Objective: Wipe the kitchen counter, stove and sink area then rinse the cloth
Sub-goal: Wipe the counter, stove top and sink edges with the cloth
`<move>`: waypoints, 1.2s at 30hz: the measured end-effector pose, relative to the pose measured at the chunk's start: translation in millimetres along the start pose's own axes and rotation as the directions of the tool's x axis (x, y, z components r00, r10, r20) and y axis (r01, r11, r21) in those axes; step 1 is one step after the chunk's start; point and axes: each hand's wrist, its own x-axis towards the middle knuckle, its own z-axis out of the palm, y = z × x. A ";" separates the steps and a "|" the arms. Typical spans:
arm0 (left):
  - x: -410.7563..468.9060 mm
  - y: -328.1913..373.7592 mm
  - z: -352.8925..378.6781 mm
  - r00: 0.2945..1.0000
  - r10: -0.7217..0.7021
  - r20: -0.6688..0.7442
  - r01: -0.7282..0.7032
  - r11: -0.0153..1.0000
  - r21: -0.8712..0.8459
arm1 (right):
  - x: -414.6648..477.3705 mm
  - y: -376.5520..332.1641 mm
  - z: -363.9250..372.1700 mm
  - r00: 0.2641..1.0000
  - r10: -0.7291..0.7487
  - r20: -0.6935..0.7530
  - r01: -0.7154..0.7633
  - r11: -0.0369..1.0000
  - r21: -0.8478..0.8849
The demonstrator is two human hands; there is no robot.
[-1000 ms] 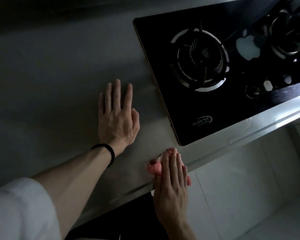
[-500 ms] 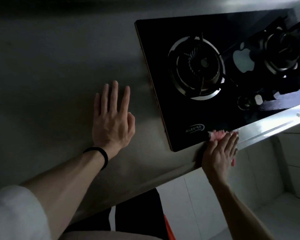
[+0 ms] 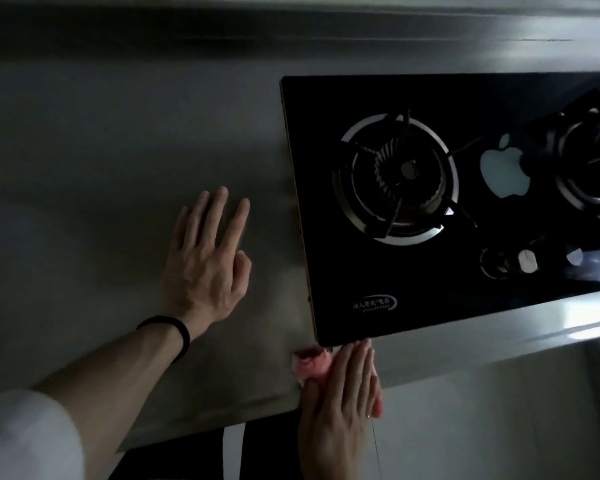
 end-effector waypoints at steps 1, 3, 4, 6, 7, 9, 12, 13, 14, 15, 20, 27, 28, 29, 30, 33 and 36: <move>0.0 0.1 0.4 1.000 -0.003 -0.001 0.003 1.000 0.002 | 2.8 5.8 -4.2 0.999 -0.033 -0.013 0.033 0.999 0.006; 0.1 0.5 1.2 1.000 -0.009 -0.002 0.009 1.000 -0.001 | 9.3 19.6 -17.0 0.989 -0.142 -0.050 0.142 0.990 0.008; 0.3 0.2 1.7 1.000 -0.013 -0.004 0.013 1.000 -0.006 | 12.2 27.6 -24.1 0.981 -0.184 -0.066 0.185 0.983 0.007; 0.1 -1.1 4.3 1.000 -0.014 -0.013 0.014 1.000 -0.007 | 23.8 44.7 -42.3 0.981 -0.173 -0.089 0.177 0.984 0.038; 0.0 -1.8 5.8 1.000 -0.012 -0.021 0.012 1.000 -0.007 | 33.9 52.4 -53.6 0.989 -0.117 -0.090 0.125 0.989 0.080; -0.6 -3.5 9.7 0.999 -0.011 -0.034 0.010 1.000 -0.019 | 57.4 62.0 -75.5 0.999 0.014 -0.047 -0.007 0.989 0.148; -1.3 -5.5 12.8 0.999 -0.014 -0.030 0.013 1.000 -0.020 | 83.8 57.6 -103.5 0.992 0.127 -0.022 -0.119 0.968 0.223; -1.7 -5.8 12.8 1.000 -0.018 -0.021 0.017 1.000 -0.022 | 87.9 53.4 -110.2 0.995 0.091 -0.028 -0.081 0.968 0.236; -2.1 -5.7 12.4 1.000 -0.021 -0.014 0.021 0.999 -0.027 | 91.0 48.5 -116.2 0.998 0.037 -0.046 -0.025 0.971 0.236; -2.2 -5.1 11.9 1.000 -0.023 -0.009 0.023 0.999 -0.033 | 94.9 43.2 -121.2 0.998 -0.017 -0.066 0.032 0.973 0.230; -1.6 -1.1 3.1 0.998 -0.050 0.029 0.051 0.998 -0.034 | 117.8 22.2 -118.1 0.871 -0.482 0.091 0.475 0.876 0.086; -1.0 1.3 -0.6 0.998 -0.046 0.031 0.048 0.996 -0.077 | 106.8 23.0 -88.4 0.852 -0.481 0.208 0.460 0.876 0.142; -0.7 1.3 -1.1 0.998 -0.041 0.039 0.044 0.996 -0.076 | 106.8 17.1 -82.6 0.864 -0.447 0.232 0.426 0.894 0.135; -0.2 1.3 -1.7 0.998 -0.040 0.042 0.043 0.996 -0.073 | 109.2 10.3 -75.3 0.876 -0.403 0.265 0.385 0.915 0.119; 0.0 1.0 -2.0 0.998 -0.043 0.043 0.046 0.997 -0.068 | 113.8 2.5 -66.5 0.881 -0.366 0.301 0.356 0.930 0.087; -0.5 1.4 -2.2 0.998 -0.043 0.048 0.046 0.998 -0.047 | 143.4 -20.3 -38.6 0.856 -0.353 0.377 0.383 0.924 -0.004; 0.7 1.2 -3.6 0.997 -0.042 0.059 0.045 0.998 -0.054 | 186.4 -49.0 -17.4 0.824 -0.438 0.359 0.469 0.883 0.001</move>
